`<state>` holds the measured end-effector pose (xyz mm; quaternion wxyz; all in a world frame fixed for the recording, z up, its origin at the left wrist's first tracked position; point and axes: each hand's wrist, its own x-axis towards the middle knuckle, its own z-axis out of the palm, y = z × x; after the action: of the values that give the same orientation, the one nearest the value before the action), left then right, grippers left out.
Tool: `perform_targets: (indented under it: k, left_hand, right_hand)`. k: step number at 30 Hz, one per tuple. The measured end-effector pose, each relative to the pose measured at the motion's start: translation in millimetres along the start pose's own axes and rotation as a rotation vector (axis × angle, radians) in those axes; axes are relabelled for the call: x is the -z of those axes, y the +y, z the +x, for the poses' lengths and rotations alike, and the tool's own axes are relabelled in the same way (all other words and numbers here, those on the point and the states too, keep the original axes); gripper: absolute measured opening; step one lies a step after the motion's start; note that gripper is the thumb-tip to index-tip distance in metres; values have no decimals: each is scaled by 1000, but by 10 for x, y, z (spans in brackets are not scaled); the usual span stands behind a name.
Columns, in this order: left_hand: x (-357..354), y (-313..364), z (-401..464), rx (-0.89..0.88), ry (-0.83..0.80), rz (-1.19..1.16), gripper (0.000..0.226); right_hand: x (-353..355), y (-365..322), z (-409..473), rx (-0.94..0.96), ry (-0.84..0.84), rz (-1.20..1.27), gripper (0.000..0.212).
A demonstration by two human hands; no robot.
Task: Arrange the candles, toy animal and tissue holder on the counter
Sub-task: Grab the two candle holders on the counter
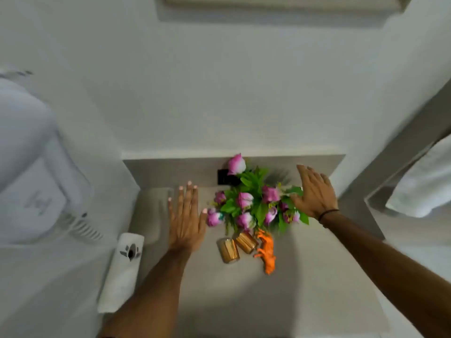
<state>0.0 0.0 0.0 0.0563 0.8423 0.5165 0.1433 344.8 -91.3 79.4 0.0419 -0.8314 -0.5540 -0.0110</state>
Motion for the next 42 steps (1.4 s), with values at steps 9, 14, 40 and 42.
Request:
perform_targets:
  k: [9,14,40,42]
  left_hand:
    - [-1058,55,-859,256,-344,61,76]
    - [-1174,30,-934,274,-263,21,74]
    - [-878,344,-681,464,-50,-322,48]
    - [-805,456,-616,558,-33,-531,29]
  right_hand:
    - [-663,552,287,15,-314,-218,91]
    - [-651,648,508,-6,-349,-114,82]
    - [-821,656,-536,-876,-239,734,39]
    - [-856,363,-620,-822,-189,794,31]
